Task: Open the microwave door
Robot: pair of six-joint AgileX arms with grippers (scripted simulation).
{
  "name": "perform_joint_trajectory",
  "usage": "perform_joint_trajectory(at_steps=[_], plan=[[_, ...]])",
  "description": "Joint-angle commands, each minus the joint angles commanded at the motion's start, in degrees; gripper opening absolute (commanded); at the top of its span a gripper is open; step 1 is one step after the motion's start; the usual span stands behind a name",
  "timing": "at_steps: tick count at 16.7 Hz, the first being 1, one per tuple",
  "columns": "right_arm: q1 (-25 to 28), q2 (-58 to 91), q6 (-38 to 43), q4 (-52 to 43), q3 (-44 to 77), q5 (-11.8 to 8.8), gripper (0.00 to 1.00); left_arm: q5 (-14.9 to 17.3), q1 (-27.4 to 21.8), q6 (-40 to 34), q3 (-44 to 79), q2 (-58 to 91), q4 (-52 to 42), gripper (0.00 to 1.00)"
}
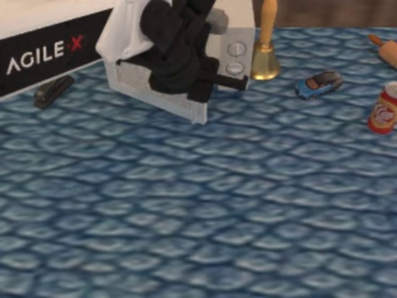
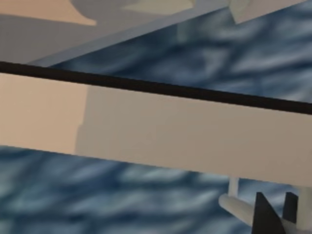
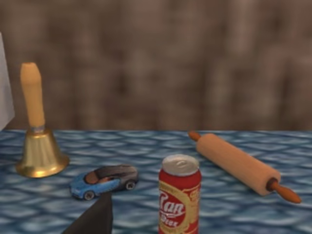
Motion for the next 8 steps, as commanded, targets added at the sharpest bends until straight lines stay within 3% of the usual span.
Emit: perform_joint_trajectory(at_steps=[8], plan=[[0.0,0.0,0.0,0.0,0.0,0.0,1.0,2.97,1.2,5.04,-4.83,-3.42,1.76,0.0]])
